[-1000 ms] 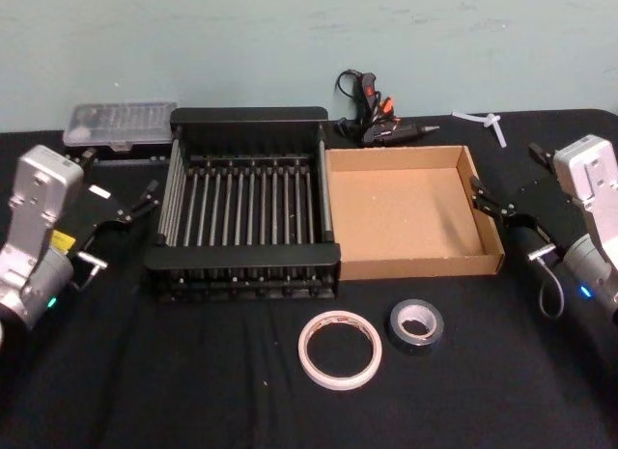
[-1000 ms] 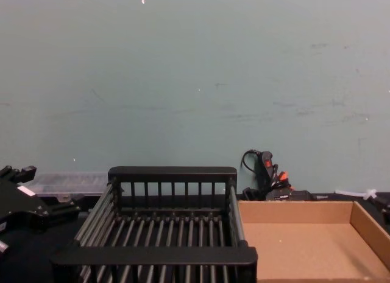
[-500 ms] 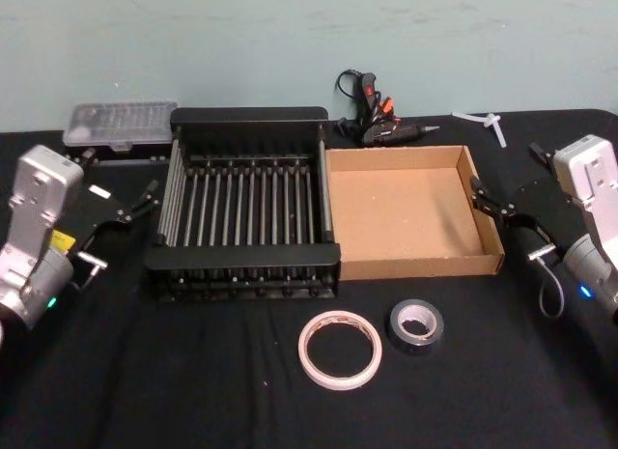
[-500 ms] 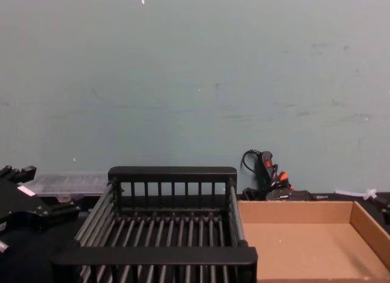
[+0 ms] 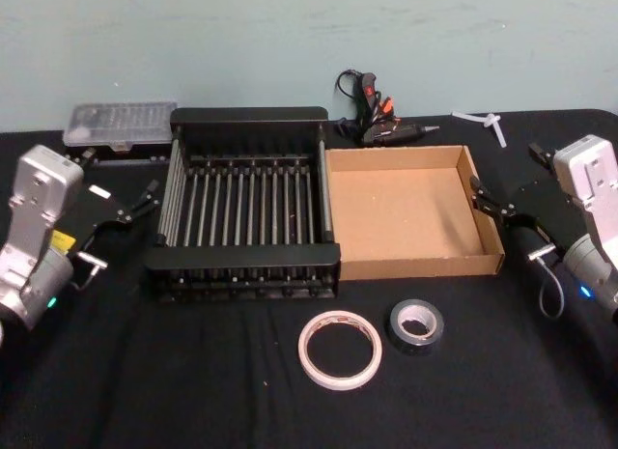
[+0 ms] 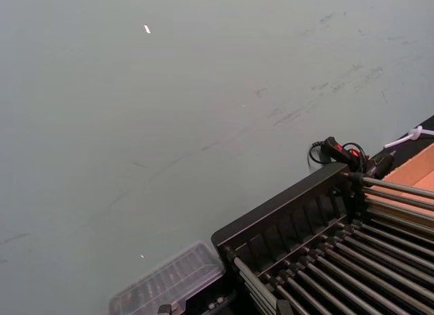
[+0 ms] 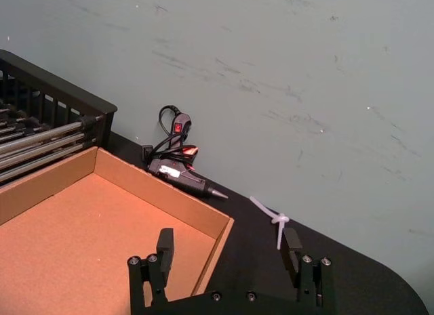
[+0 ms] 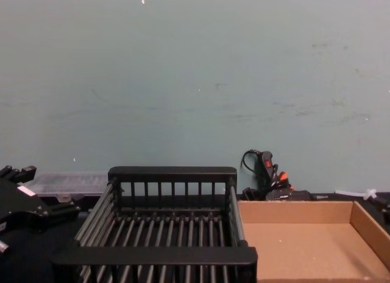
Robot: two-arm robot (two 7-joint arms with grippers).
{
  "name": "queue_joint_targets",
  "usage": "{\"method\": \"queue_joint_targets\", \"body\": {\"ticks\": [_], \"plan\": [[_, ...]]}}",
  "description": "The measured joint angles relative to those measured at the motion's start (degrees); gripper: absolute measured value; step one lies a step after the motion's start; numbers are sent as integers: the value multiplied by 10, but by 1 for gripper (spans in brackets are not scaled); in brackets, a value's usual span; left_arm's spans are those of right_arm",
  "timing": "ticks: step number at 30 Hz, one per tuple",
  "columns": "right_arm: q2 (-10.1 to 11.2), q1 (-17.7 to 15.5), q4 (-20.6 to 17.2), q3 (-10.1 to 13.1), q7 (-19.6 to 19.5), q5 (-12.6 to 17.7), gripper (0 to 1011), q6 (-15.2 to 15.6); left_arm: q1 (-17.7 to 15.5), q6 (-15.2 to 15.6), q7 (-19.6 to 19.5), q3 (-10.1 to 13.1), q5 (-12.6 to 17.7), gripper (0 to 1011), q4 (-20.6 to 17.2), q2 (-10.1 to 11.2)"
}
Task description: Pick up the white tape and place it into the black box , Pick up the silver tape and place it into the brown box.
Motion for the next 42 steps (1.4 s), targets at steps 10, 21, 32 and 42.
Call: {"method": "queue_joint_targets", "body": {"ticks": [10,21,32,42], "plan": [[0,0,0,0,0,0,1002,0,0,0,0,0,0,1001,0,0],[0,0,0,0,0,0,1002,0,0,0,0,0,0,1002,0,0],[0,0,0,0,0,0,1002,0,0,0,0,0,0,1001,0,0],[-4,-7,-4,10,11,1,1002,0,0,0,0,0,0,1001,0,0]]}}
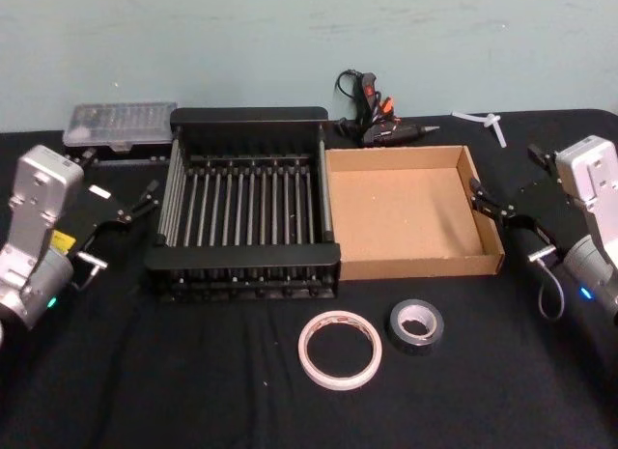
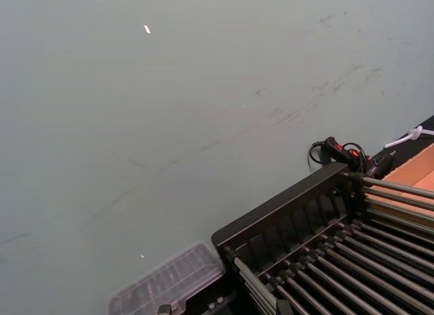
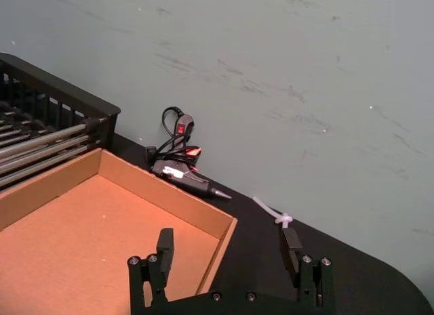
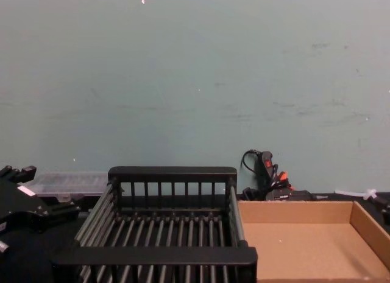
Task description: Pick up the white tape and place it into the black box , Pick up the silver tape and place it into the brown box.
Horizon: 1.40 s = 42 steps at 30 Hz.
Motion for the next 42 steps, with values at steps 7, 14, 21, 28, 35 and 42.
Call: {"method": "queue_joint_targets", "body": {"ticks": [7,14,21,28,35,42], "plan": [[1,-22,-25,17,16,15,1002,7,0,0,0,0,0,1001,0,0],[12,-63,-75,40,33,42,1002,29,0,0,0,0,0,1001,0,0],[19,-97,-114,57,44,60,1002,47,0,0,0,0,0,1001,0,0],[21,-139,-154,74,60,85,1002,69,0,0,0,0,0,1001,0,0],[20,-171,-179,82,72,96,1002,87,0,0,0,0,0,1001,0,0],[16,-198,-195,88,80,99,1002,103,0,0,0,0,0,1001,0,0]]}}
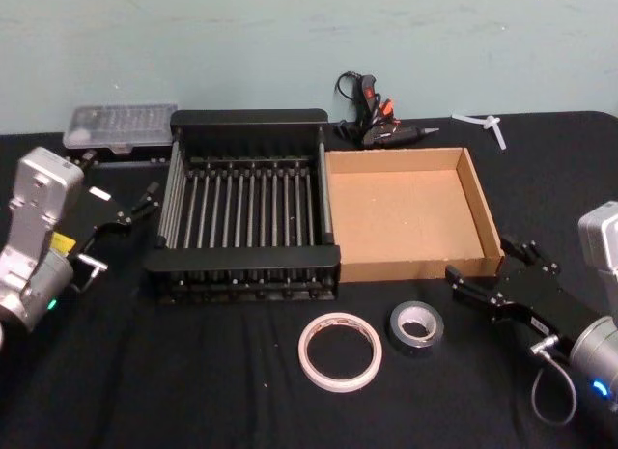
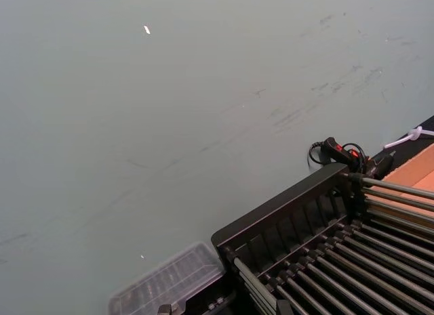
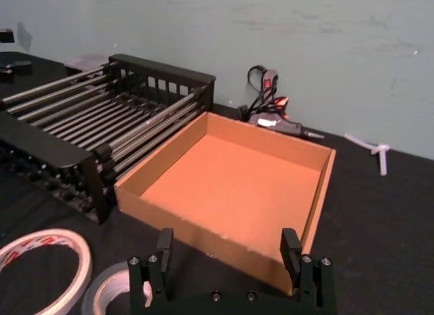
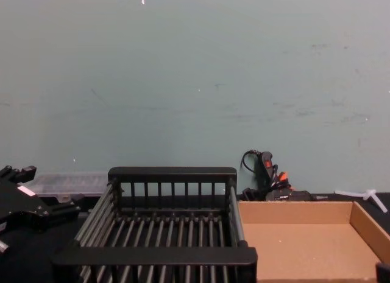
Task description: Pick up the white tape and place it into the black box , Pick up the silver tape and place it into the brown box.
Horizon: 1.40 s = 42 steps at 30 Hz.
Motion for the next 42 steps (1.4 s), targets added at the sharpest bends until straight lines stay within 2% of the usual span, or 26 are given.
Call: {"method": "queue_joint_targets", "body": {"ticks": [14,30,42], "plan": [[-7,-22,-13,0,15,-22,1002,33,0,0,0,0,0,1001,0,0],[-30,-19,-9,-3,34,-48,1002,65,0,0,0,0,0,1002,0,0],[-46,-14,1,-1,43,-69,1002,77,0,0,0,0,0,1001,0,0]]}}
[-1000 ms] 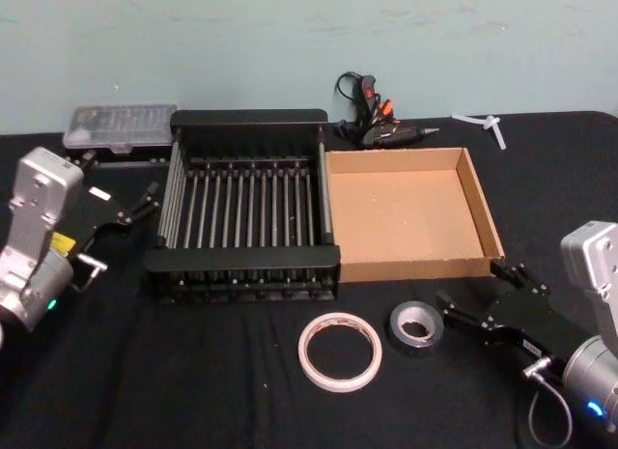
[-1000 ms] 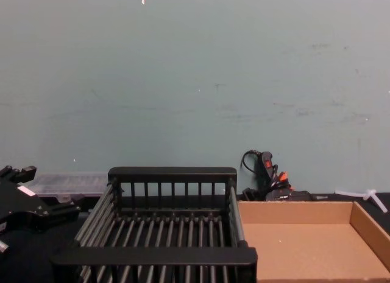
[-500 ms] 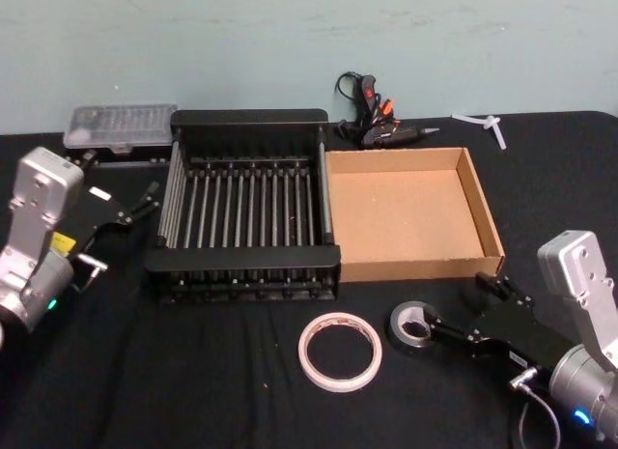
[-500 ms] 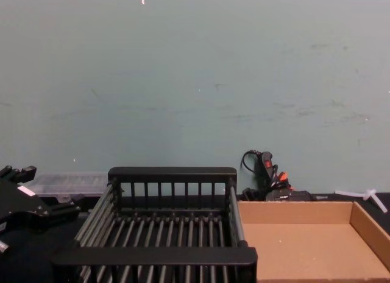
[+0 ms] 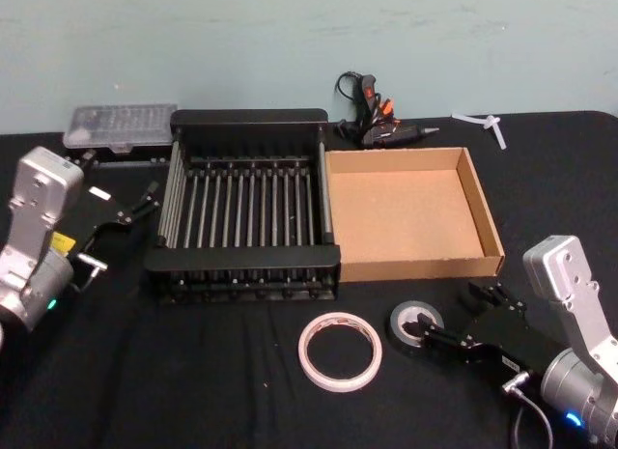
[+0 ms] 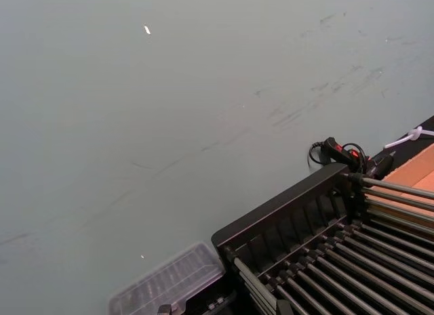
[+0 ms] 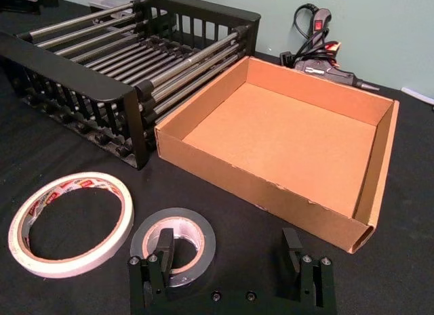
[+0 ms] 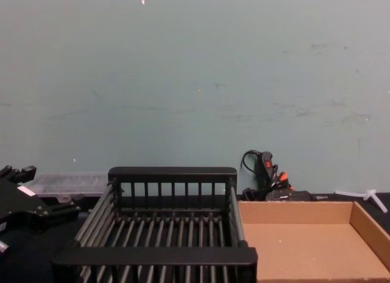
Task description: Pick up the white tape and place it into the black box , Pick up the silver tape and place it into the brown box.
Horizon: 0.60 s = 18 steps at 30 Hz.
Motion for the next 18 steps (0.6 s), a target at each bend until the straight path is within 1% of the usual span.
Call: {"method": "queue_joint_targets", "body": {"ticks": [18], "plan": [[-28,11,17,10,18,-22,1002,14,0,0,0,0,0,1001,0,0]]}}
